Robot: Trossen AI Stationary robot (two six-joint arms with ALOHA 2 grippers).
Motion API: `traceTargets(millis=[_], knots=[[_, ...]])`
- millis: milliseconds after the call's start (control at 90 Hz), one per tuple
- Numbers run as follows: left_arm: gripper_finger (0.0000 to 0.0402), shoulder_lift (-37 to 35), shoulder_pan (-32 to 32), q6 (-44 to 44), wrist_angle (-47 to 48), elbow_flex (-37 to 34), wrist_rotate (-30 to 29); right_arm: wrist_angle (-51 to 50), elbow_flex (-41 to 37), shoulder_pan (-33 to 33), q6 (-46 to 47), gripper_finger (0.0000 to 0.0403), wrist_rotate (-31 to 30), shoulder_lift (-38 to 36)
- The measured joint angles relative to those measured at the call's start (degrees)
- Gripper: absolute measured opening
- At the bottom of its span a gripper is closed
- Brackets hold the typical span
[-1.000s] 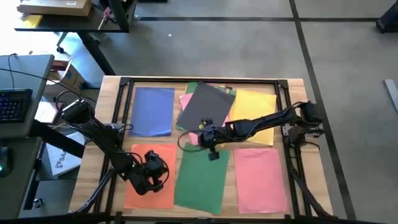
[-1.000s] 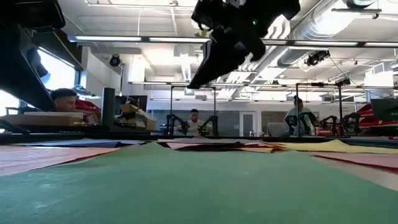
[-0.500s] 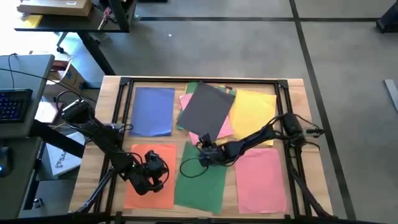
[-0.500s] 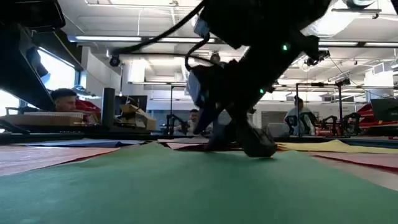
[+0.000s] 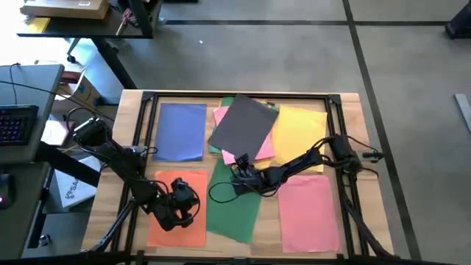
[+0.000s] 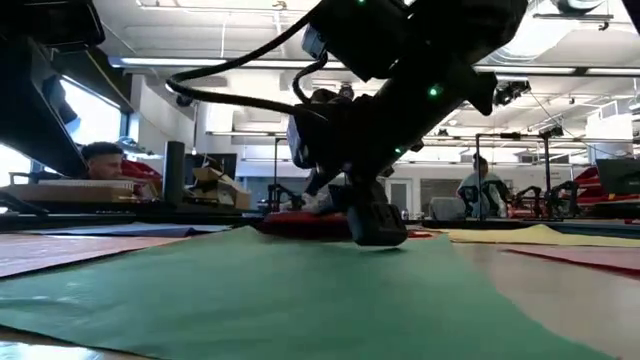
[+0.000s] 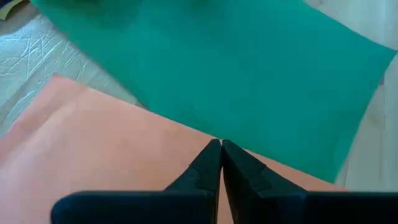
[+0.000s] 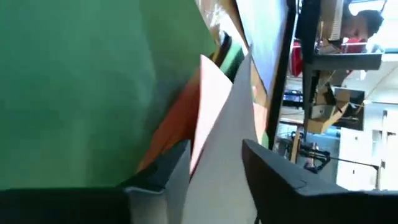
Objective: Organize paper
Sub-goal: Stack the pink paper under the black paper on the bottom pink paper, then adjust the green paper
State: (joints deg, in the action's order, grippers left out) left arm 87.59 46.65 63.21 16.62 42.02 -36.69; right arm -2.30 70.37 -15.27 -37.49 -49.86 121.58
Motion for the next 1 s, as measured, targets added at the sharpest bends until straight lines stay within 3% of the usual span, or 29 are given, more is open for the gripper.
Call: traceTargets(millis=[156,344,467,622,789,1000], knots=[[0.0000,0.0,0.0,0.0,0.0,0.0,0.0,0.0,0.0,-0.3,2.7,0.0012,2.6,-0.1],[0.0000,0.0,0.0,0.1,0.0,0.0,0.0,-6.9,3.9,-1.7,6.4,0.0001,1.4,-1.1],[0.0000,0.0,0.0,0.1,0.0,0.0,0.0,-13.1,5.8,-1.1,11.4,0.0001,9.9,-3.2],[0.0000,0.0,0.0,0.1,-0.2,0.0,0.0,-17.6,5.7,1.9,13.4,0.0020,17.6,-3.2],[0.0000,0.0,-1.0,-2.8,-3.7,0.0,-1.4,-17.2,5.7,3.6,15.0,0.0082,24.2,-3.0],[0.0000,0.0,-3.8,-8.8,-8.5,0.0,-0.5,-16.4,5.7,2.7,30.6,0.0129,42.6,-3.2]])
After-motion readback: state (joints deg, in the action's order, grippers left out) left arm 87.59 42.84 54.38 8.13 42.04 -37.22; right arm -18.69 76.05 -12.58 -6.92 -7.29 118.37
